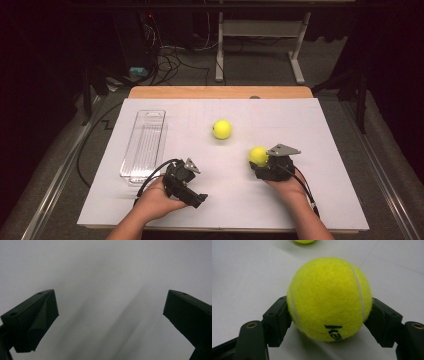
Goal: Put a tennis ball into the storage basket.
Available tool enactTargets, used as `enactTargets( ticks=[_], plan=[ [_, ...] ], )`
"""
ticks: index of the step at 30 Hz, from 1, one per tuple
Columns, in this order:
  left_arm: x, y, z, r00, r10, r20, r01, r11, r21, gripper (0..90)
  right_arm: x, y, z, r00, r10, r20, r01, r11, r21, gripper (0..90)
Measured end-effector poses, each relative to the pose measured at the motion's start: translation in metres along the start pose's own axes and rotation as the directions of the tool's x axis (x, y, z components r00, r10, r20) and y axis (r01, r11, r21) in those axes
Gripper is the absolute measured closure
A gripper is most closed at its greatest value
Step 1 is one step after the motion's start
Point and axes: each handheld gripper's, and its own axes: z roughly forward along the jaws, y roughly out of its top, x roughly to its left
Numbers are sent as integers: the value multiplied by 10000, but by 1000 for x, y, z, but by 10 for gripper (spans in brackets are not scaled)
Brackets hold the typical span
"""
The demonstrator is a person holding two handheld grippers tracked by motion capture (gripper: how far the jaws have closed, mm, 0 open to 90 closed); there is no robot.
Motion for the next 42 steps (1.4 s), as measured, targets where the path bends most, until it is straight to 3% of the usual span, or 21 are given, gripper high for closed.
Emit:
enactTargets(
  ticks=[9,14,23,30,42],
  plan=[
    [1,0,-3,9998,-116,133,119,9997,-222,7,1,0,-6,9999,-82,-132,74,9981,-619,276],
    [3,1,-7,9996,-250,157,256,9990,-374,7,8,1,-14,9995,-254,-163,231,9914,-1290,276],
    [4,2,-13,9991,-381,178,390,9978,-544,8,18,6,-19,9990,-144,-427,62,9825,-1859,275],
    [4,1,-16,9990,-378,229,391,9974,-602,8,40,16,-16,9941,-640,-879,449,9778,-2046,275],
    [2,3,-17,9991,-381,211,393,9974,-611,8,74,10,-13,9810,-1010,-1658,627,9730,-2220,274]
  ],
)
